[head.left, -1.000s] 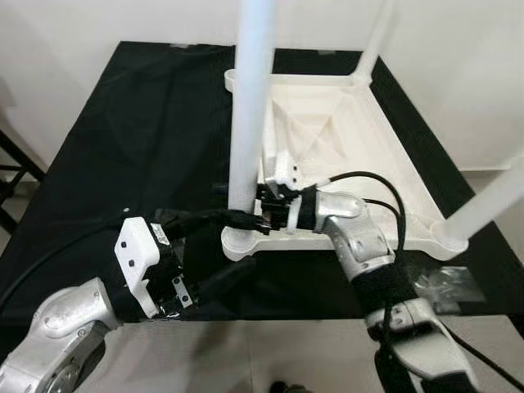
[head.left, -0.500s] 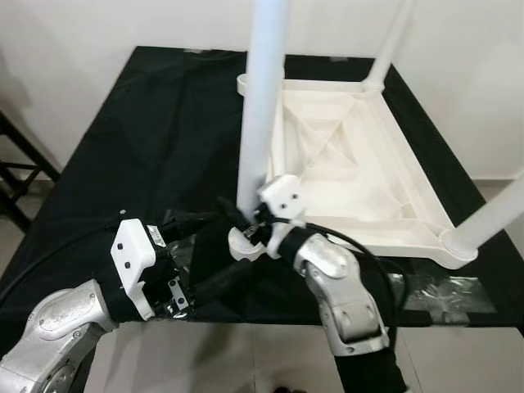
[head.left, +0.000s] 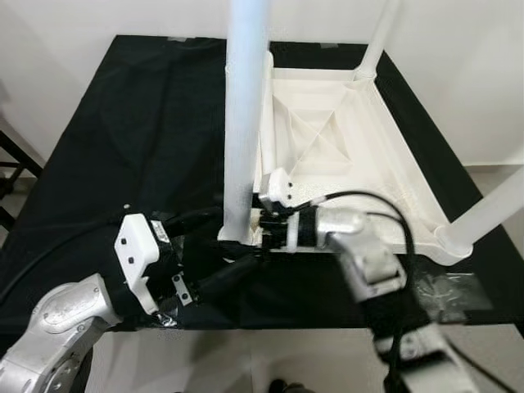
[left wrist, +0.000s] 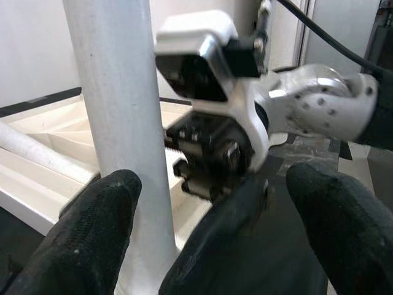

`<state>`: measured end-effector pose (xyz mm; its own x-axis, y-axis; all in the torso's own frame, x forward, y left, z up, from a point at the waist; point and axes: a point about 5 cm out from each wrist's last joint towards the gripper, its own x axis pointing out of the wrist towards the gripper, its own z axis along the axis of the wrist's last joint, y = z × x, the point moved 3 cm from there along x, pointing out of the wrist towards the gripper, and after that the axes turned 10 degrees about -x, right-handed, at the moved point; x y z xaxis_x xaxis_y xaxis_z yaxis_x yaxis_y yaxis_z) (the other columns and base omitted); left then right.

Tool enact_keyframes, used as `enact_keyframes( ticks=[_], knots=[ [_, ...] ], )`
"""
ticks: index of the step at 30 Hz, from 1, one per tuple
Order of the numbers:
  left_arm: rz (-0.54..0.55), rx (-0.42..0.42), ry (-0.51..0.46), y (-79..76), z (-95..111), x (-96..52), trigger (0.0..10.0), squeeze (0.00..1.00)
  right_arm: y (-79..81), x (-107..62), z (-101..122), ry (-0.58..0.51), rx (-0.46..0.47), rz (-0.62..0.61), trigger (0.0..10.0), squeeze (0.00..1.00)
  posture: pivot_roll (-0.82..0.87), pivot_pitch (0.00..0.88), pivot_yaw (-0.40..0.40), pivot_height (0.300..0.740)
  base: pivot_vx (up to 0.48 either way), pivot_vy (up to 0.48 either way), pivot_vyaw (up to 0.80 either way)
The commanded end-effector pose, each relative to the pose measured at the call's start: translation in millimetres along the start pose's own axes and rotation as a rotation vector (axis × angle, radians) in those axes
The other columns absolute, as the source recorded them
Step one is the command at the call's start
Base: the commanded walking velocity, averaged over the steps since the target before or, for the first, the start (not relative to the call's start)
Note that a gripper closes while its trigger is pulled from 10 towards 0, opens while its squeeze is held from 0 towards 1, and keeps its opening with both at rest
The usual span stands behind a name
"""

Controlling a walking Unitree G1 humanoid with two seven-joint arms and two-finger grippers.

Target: Building children table

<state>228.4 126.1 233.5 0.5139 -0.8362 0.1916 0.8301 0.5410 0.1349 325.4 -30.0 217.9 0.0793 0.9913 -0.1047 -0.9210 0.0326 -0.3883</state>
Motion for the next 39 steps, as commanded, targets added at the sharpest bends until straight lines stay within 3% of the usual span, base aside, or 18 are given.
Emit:
enact_keyframes(
  ticks=[1, 5, 6, 12, 19, 21, 22, 24, 25, 26, 28, 29, 30, 31, 38, 39],
  knots=[
    [-0.008, -0.006, 0.009, -2.1, -4, 0.9, 10.0, 0.00, 2.0, 3.7, -1, -0.014, 0.010, 0.100, 10.0, 0.00, 0.09, 0.202, -0.093, 0.740, 0.000, 0.000, 0.00],
    [-0.009, -0.005, 0.009, -2.0, -4, 0.7, 10.0, 0.00, -7.2, 2.9, 3, -0.022, 0.018, 0.129, 10.0, 0.00, 0.10, 0.199, -0.092, 0.740, 0.000, 0.000, 0.00],
    [-0.009, -0.004, 0.009, -2.0, -4, 0.5, 10.0, 0.00, -12.7, 2.7, 5, -0.032, 0.023, 0.144, 0.0, 0.00, 0.10, 0.199, -0.090, 0.740, 0.000, 0.000, 0.00],
    [-0.008, -0.003, 0.009, -2.2, -4, 0.1, 10.0, 0.00, -14.1, -1.0, 1, -0.034, 0.024, 0.186, 0.0, 0.00, 0.10, 0.198, -0.089, 0.740, 0.000, 0.000, 0.00],
    [-0.008, -0.005, 0.009, -2.6, -4, -0.5, 10.0, 0.00, -15.5, -6.2, -5, -0.021, 0.024, 0.150, 0.0, 0.00, 0.09, 0.200, -0.092, 0.740, 0.000, 0.000, 0.00],
    [-0.008, -0.005, 0.010, -3.0, -4, -0.5, 10.0, 0.00, -19.8, -9.7, -9, -0.002, 0.022, 0.080, 0.0, 0.00, 0.09, 0.204, -0.093, 0.740, 0.000, 0.000, 0.00],
    [-0.008, -0.007, 0.010, -3.7, -4, -0.6, 10.0, 0.00, -23.9, -13.3, -15, 0.029, 0.018, -0.023, 0.0, 0.00, 0.09, 0.210, -0.100, 0.740, 0.000, 0.000, 0.00],
    [-0.004, -0.011, 0.015, -4.9, -5, -3.7, 10.0, 0.00, -23.5, -17.7, -42, 0.177, 0.095, -0.533, 0.0, 0.00, 0.08, 0.229, -0.108, 0.740, 0.000, 0.000, 0.00],
    [-0.004, -0.011, 0.015, -4.9, -5, -3.7, 10.0, 0.00, -23.5, -17.7, -42, 0.177, 0.095, -0.533, 0.0, 0.00, 0.08, 0.229, -0.108, 0.740, 0.000, 0.000, 0.00],
    [-0.003, -0.012, 0.017, -4.6, -5, -4.8, 10.0, 0.00, -22.2, -23.3, -51, 0.243, 0.122, -0.722, 0.0, 0.00, 0.08, 0.233, -0.106, 0.740, 0.000, 0.000, 0.00],
    [0.000, -0.013, 0.019, -3.7, -4, -5.9, 10.0, 0.00, 21.9, -20.3, -67, 0.351, 0.176, -0.748, 0.0, 0.00, 0.08, 0.245, -0.103, 0.740, 0.000, 0.000, 0.00],
    [0.000, -0.013, 0.019, -3.7, -4, -5.9, 10.0, 0.00, 21.9, -20.3, -67, 0.351, 0.176, -0.748, 0.0, 0.00, 0.08, 0.245, -0.103, 0.740, 0.000, 0.000, 0.00],
    [0.000, -0.013, 0.020, -3.0, -5, -6.6, 10.0, 0.00, 40.3, -13.9, -69, 0.350, 0.193, -0.704, 0.0, 0.00, 0.07, 0.241, -0.096, 0.740, 0.000, 0.000, 0.00],
    [0.000, -0.015, 0.021, -2.6, -5, -7.2, 10.0, 0.00, 49.0, -9.2, -68, 0.337, 0.214, -0.683, 0.0, 0.00, 0.06, 0.239, -0.092, 0.740, 0.000, 0.000, 0.00],
    [-0.011, -0.020, 0.020, -3.4, -6, -2.9, 10.0, 0.00, 30.5, -8.7, -60, 0.313, 0.179, -0.717, 0.0, 0.00, 0.07, 0.233, -0.094, 0.740, 0.000, 0.000, 0.00],
    [-0.012, -0.020, 0.019, -4.1, -6, -2.3, 10.0, 0.00, 28.5, -6.8, -58, 0.318, 0.179, -0.723, 4.5, 0.00, 0.07, 0.229, -0.094, 0.740, 0.000, 0.000, 0.00]
  ],
)
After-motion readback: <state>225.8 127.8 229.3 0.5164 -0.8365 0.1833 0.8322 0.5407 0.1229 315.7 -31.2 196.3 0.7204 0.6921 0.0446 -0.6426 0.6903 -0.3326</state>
